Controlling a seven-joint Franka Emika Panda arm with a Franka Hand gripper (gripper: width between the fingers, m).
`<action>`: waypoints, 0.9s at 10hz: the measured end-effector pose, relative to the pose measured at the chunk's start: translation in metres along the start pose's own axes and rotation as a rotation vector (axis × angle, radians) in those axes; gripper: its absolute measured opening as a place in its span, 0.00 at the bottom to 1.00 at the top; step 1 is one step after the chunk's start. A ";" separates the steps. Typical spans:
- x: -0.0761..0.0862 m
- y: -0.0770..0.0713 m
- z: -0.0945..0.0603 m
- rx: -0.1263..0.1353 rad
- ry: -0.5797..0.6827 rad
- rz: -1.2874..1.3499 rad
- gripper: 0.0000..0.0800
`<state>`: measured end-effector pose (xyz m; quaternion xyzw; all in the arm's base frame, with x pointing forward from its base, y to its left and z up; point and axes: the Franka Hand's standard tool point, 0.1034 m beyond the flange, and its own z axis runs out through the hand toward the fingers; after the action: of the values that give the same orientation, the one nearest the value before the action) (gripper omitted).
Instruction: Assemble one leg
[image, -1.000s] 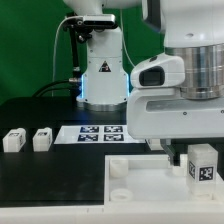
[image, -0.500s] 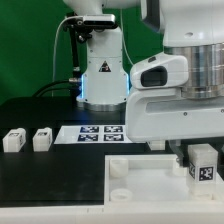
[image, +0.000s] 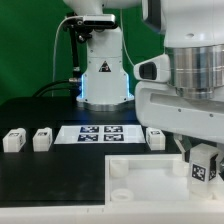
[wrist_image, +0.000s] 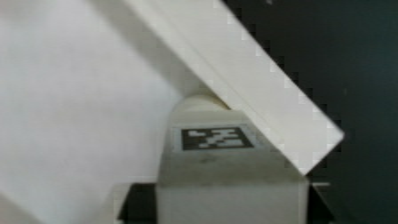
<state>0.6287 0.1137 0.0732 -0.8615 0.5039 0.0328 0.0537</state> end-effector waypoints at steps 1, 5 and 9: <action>0.003 0.001 0.000 0.018 -0.030 0.179 0.37; 0.004 0.002 0.001 0.029 -0.057 0.478 0.37; 0.004 0.002 0.001 0.035 -0.052 0.129 0.73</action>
Offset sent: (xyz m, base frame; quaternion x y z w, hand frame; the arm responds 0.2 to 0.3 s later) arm -0.0023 -0.0084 0.0051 0.0061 -0.0037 0.2468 0.9690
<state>0.6284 0.1097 0.0719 -0.8250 0.5572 0.0495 0.0796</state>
